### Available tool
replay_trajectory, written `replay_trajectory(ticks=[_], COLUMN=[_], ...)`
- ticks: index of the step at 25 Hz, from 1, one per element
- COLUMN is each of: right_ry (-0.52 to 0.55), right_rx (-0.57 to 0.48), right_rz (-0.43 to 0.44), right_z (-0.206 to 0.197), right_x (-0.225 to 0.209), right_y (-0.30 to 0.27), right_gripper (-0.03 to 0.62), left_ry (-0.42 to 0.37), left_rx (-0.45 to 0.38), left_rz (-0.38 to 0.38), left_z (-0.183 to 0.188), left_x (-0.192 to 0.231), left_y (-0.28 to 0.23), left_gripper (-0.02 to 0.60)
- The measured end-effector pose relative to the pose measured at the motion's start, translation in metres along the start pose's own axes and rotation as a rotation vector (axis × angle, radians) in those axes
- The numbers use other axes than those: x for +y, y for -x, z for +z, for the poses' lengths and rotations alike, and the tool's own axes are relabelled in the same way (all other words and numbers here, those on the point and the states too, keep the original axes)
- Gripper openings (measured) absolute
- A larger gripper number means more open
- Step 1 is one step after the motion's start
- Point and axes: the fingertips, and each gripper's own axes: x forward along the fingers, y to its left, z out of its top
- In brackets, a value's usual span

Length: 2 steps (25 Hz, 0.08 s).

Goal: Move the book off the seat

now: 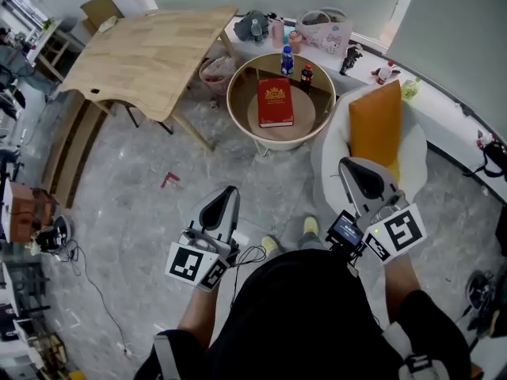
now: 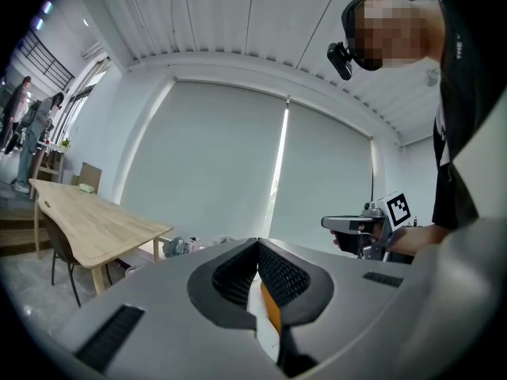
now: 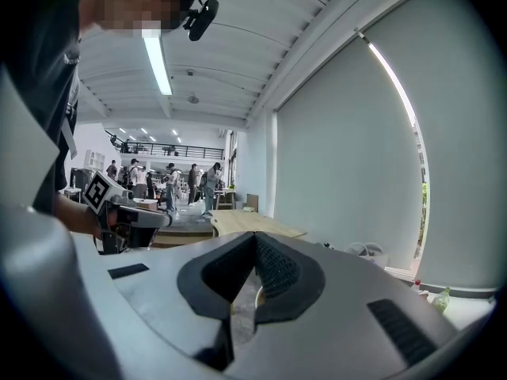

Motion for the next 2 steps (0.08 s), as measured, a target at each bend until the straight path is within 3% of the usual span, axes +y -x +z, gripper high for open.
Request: replay_trajectory(ticks=[2], right_ry=[0.004], right_rx=[0.006], right_rz=[0.004], right_z=[-0.0004], right_x=[0.0003], right_y=[0.0010], right_gripper=[0.011], left_ry=[0.010], left_rx=[-0.004], left_rz=[0.005], left_z=[-0.0015], left_x=[-0.0011], left_y=[0.0016], left_gripper=[0.014])
